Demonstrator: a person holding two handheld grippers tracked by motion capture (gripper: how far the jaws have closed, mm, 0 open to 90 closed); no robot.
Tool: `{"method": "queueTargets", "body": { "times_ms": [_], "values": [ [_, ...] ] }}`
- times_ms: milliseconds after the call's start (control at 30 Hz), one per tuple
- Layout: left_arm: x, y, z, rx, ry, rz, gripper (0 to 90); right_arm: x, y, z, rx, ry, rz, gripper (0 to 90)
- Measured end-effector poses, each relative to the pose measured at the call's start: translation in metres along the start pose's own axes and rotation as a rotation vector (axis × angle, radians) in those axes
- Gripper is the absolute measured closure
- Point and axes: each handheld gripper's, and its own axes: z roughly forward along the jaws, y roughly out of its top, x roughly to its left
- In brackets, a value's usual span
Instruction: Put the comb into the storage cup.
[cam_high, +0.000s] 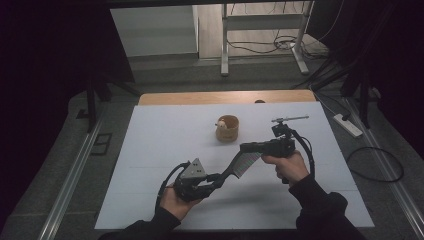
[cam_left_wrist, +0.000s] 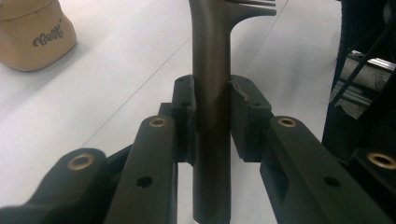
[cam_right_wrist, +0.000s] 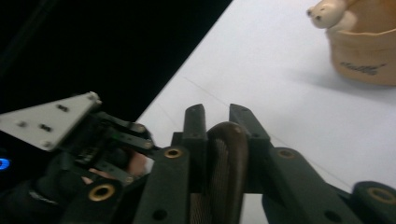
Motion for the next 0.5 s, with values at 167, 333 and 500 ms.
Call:
{"method": "queueTargets", "body": {
  "times_ms": [167, 333, 500],
  "values": [
    [-0.0002, -0.0010, 0.0038, 0.026, 0.018, 0.020, 71.9, -0.0026, -0.0015, 0.0019, 0.004, 0.052, 0.055, 83.8],
    [0.0018, -0.0023, 0.0062, 0.040, 0.022, 0.027, 71.4, 0.0013, -0.0020, 0.0035, 0.012, 0.043, 0.045, 84.3],
    [0.0027, -0.0016, 0.0064, 0.041, 0.032, 0.014, 67.7, 0.0043, -0.0022, 0.0030, -0.001, 0.037, 0.039, 84.3]
  ]
}}
